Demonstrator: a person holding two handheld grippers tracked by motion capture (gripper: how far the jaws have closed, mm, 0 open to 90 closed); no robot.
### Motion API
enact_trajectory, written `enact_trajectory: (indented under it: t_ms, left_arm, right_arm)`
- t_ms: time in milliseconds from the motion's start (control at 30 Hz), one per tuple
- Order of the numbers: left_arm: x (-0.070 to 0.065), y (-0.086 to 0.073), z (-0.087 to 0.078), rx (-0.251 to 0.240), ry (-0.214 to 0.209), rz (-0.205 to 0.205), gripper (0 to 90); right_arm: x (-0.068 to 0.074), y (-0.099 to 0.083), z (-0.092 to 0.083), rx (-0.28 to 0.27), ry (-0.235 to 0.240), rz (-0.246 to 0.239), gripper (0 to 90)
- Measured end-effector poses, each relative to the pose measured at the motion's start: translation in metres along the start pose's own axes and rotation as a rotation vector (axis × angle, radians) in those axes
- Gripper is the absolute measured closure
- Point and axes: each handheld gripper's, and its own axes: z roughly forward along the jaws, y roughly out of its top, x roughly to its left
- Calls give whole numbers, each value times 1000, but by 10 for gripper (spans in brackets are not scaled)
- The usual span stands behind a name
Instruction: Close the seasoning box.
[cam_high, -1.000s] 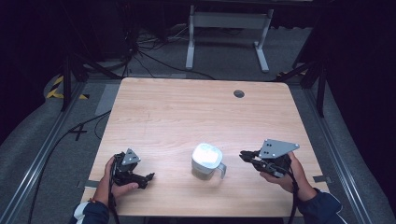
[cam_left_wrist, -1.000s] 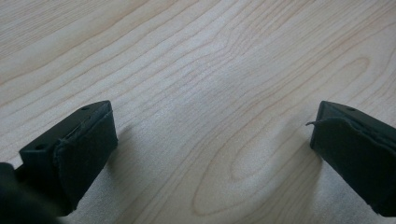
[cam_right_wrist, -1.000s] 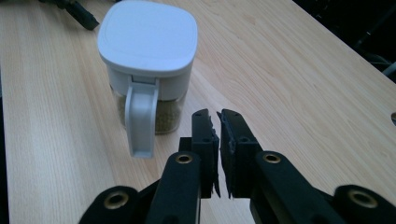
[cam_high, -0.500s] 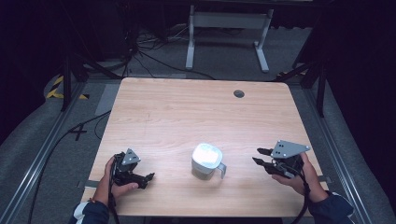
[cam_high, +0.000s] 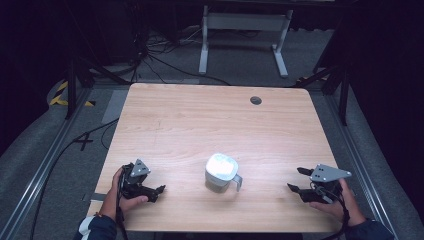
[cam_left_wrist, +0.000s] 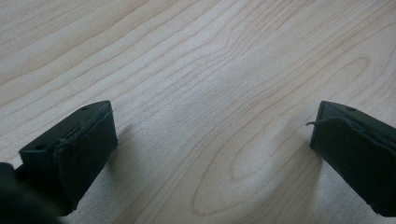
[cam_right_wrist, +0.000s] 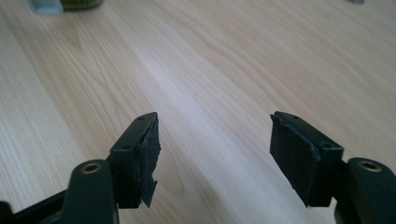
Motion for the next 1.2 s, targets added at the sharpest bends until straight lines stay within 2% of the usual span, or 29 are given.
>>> enact_trajectory:
  t_ms: [33, 133, 167, 267, 333, 433, 567, 800, 1200]
  left_arm:
    - [0, 0, 0, -3, -2, 2, 8]
    - [0, 0, 0, -3, -1, 2, 8]
    - [0, 0, 0, -3, -1, 1, 8]
    - [0, 0, 0, -1, 0, 0, 8]
    - [0, 0, 0, -3, -1, 2, 8]
    - [0, 0, 0, -3, 0, 1, 8]
    - [0, 0, 0, -2, 4, 5, 8]
    - [0, 0, -1, 5, 9, -1, 8]
    - [0, 0, -1, 2, 12, -11, 5]
  right_arm:
    - [-1, -5, 0, 2, -3, 5, 317]
    - [-7, -28, -2, 4, 11, 82, 305]
    - [-8, -33, -2, 11, 2, 84, 303]
    - [-11, -49, -1, 31, 2, 135, 282]
    - [-12, -55, -1, 7, -3, 165, 260]
    - [-13, -56, -1, 21, -21, 187, 201]
    - [-16, -56, 0, 31, -7, 224, 186]
    - [-18, -55, 2, 37, -3, 220, 147]
    - [-19, -55, 3, 38, -1, 218, 144]
